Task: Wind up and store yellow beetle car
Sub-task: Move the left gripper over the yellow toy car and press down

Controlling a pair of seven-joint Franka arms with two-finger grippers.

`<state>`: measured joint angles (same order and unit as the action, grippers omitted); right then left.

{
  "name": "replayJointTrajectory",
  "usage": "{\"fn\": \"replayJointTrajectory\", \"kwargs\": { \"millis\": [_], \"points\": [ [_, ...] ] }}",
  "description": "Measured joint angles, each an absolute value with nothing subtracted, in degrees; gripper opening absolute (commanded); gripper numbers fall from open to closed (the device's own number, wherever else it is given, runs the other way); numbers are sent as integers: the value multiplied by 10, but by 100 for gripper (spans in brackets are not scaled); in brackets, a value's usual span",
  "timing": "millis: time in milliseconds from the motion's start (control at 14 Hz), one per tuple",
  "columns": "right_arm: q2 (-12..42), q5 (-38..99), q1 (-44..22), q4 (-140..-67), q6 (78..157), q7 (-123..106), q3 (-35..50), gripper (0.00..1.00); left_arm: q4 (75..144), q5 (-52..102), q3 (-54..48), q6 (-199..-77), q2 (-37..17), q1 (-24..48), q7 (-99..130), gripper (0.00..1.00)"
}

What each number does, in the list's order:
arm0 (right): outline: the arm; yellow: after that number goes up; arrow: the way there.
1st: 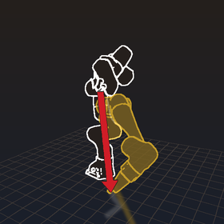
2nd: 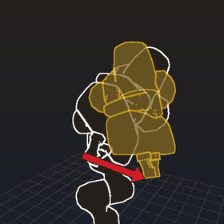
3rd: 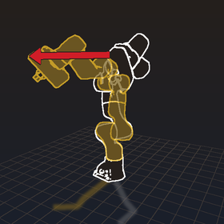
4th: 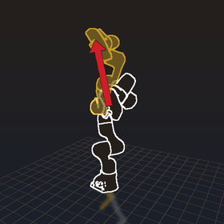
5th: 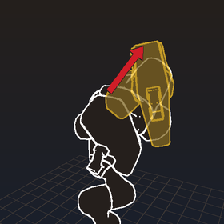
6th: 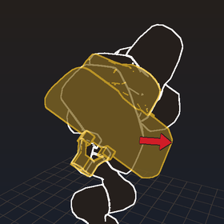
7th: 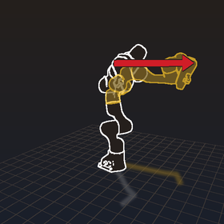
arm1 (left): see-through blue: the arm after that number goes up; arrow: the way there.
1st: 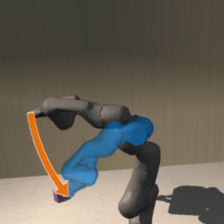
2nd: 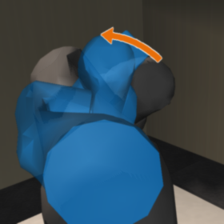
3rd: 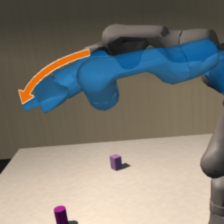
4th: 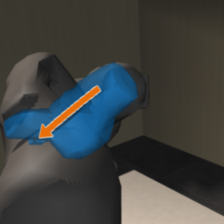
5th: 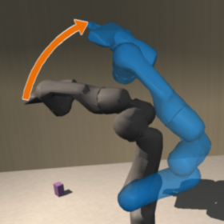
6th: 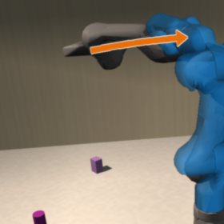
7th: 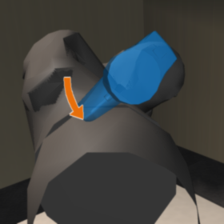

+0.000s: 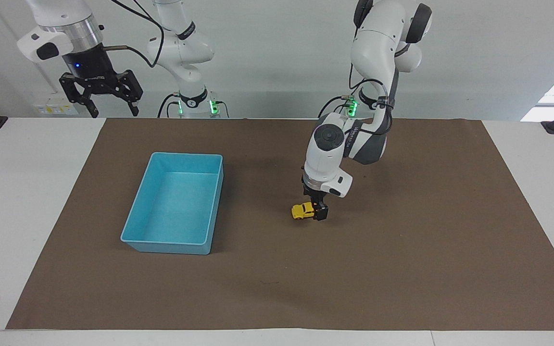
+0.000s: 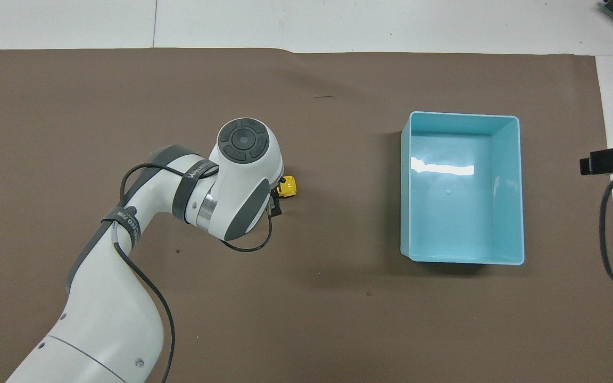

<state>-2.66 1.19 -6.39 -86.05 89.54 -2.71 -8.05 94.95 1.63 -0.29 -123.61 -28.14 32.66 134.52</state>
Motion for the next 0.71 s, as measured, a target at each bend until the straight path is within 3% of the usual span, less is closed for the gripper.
{"fn": "replayJointTrajectory", "kwargs": {
  "millis": [499, 713],
  "points": [
    [-27, 12, -64, -861, 895, -27, -80, 100, 949, 11, -3, -1244, -290, 327, 1351, 100],
    [-27, 12, -64, -861, 895, -27, -80, 100, 949, 8, -3, -1245, -291, 327, 1351, 65]
  ]
}}
